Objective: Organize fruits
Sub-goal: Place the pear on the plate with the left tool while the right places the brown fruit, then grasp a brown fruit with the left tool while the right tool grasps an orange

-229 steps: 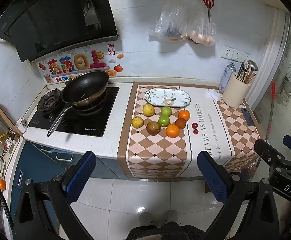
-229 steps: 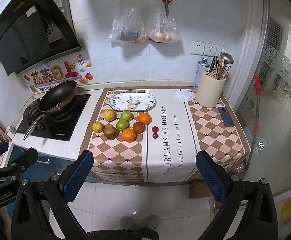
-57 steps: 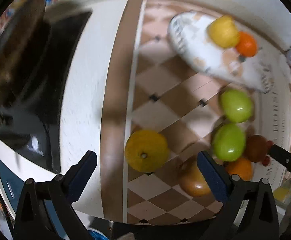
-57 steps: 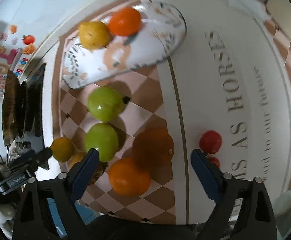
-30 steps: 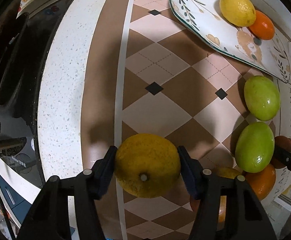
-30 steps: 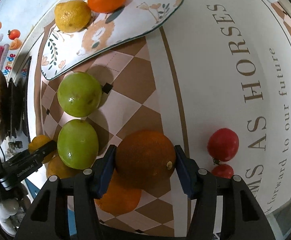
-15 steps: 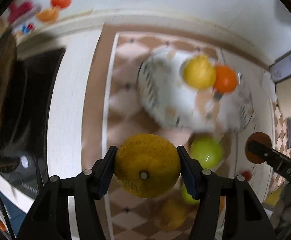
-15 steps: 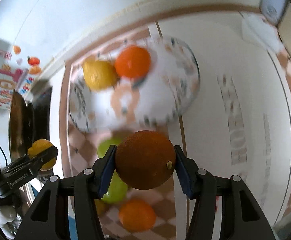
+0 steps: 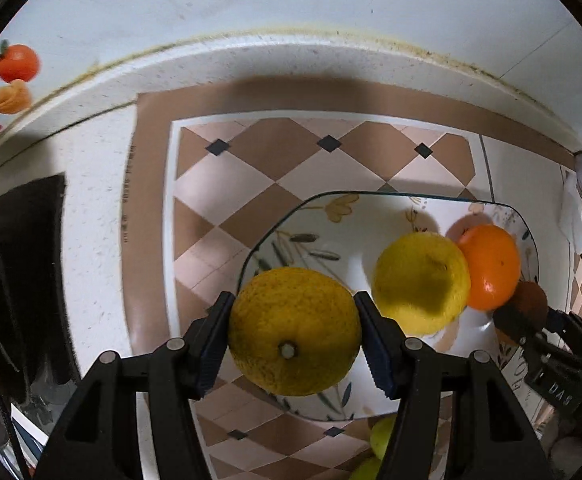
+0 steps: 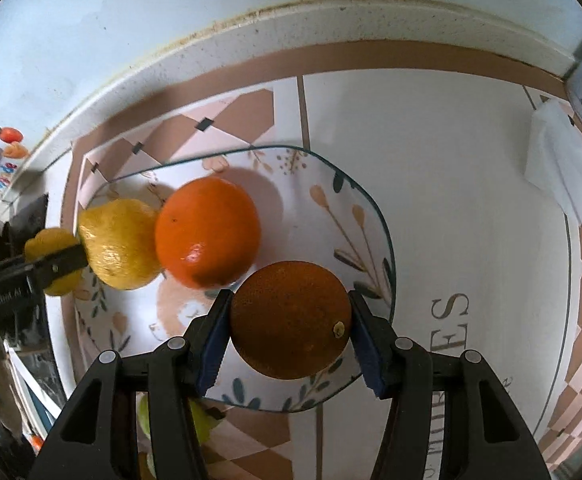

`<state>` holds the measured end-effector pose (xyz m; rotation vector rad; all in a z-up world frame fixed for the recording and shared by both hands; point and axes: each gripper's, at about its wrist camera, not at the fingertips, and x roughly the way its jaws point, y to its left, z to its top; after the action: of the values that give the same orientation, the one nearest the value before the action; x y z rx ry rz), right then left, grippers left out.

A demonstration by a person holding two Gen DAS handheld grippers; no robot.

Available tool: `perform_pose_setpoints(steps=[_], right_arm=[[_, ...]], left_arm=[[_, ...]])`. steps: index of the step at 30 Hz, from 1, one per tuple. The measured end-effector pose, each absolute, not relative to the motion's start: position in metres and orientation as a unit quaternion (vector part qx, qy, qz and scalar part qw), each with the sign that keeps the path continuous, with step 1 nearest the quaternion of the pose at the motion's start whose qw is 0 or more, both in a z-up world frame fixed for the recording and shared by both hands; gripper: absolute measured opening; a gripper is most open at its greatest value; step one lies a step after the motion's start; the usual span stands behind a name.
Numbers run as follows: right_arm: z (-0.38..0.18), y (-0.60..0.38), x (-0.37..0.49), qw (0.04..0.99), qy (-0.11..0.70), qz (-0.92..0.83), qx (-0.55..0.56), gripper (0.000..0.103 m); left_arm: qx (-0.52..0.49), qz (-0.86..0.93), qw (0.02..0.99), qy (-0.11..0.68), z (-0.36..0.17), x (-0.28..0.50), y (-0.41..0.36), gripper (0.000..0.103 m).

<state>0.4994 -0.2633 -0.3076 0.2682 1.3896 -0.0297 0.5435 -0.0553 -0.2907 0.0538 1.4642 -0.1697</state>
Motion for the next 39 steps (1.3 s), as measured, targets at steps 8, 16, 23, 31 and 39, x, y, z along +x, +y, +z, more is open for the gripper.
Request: perform_pose_setpoints(steps=[8,16,23,31,39], right_arm=[[-0.311,-0.262,0.503,0.752,0.65,-0.008,0.11,0.059],[-0.309,-0.26,0.505,0.751,0.65,-0.013,0.114,0.08],[-0.292,-0.262,0.489,0.756,0.646,-0.035,0.099,0.097],[-0.259,-0.256,0.458,0.774,0.624,-0.042,0.096,0.097],[-0.217,-0.24,0.414,0.801,0.592,-0.039,0.078,0.097]], left_arm=[[0.03,-0.08,0.728,0.68,-0.306,0.552,-0.068,0.058],[0.015,-0.063,0.729,0.682,-0.307,0.557,-0.063,0.075],[0.004,-0.039,0.751,0.659,-0.286,0.539,-0.038,0.093],[0.012,-0.041,0.781,0.623,-0.249,0.487,-0.031,0.097],[0.038,-0.038,0.817,0.574,-0.206,0.434,-0.034,0.097]])
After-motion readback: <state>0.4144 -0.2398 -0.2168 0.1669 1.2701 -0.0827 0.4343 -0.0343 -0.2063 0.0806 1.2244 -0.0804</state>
